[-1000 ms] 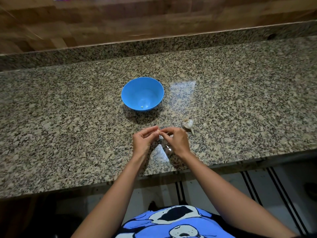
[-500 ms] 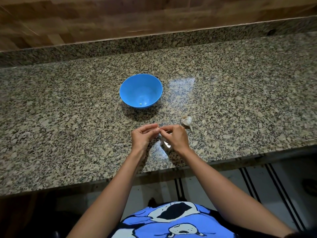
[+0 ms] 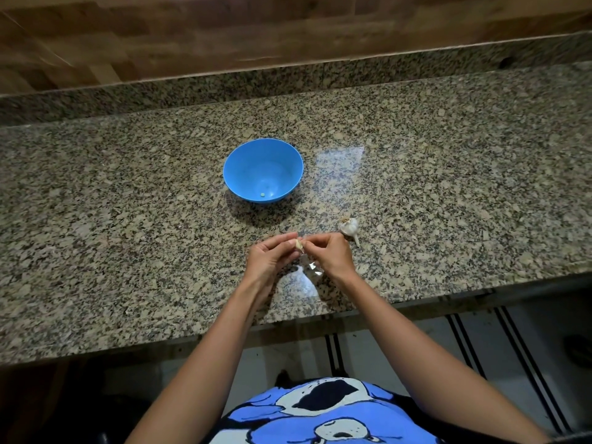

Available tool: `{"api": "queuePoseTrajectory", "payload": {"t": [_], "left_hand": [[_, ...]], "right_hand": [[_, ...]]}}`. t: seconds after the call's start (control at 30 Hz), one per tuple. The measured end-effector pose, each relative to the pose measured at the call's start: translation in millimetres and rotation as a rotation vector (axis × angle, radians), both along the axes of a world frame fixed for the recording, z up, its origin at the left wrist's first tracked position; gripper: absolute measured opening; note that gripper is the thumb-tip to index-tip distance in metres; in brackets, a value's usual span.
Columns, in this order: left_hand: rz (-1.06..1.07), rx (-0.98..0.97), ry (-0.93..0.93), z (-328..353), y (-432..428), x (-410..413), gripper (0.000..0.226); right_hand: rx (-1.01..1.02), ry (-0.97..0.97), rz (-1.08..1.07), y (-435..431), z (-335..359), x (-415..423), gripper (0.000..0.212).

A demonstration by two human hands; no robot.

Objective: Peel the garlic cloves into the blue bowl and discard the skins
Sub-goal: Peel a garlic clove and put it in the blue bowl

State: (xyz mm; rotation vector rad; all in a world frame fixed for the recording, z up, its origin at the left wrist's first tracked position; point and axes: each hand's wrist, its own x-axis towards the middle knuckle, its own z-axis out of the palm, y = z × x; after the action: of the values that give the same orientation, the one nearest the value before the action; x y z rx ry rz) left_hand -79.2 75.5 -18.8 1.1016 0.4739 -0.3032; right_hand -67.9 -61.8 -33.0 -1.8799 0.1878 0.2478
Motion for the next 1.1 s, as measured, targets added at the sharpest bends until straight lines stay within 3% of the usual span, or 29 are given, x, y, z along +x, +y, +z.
{"api": "queuePoseTrajectory", "payload": {"t": [0.13,0.33,0.77,1.1], "left_hand": [[0.002,0.059,-0.021,0,-4,-2,0.020],[0.052,0.014,0.015,0,3,-2,0.021],[0.070,-0.032,0.001,1,7,-5,0.020],[0.050,0.065,-0.040,1,4,-6,0.018]], "right_hand": [[-0.129,-0.057,0.009,2,-2,-3,0.011],[0.153,-0.010,0.044,2,2,-7,0.001],[0.165,-0.028,0.035,3,-1,-2,0.011],[0.143,-0.014,-0.026,11,3,-6,0.003]]}}
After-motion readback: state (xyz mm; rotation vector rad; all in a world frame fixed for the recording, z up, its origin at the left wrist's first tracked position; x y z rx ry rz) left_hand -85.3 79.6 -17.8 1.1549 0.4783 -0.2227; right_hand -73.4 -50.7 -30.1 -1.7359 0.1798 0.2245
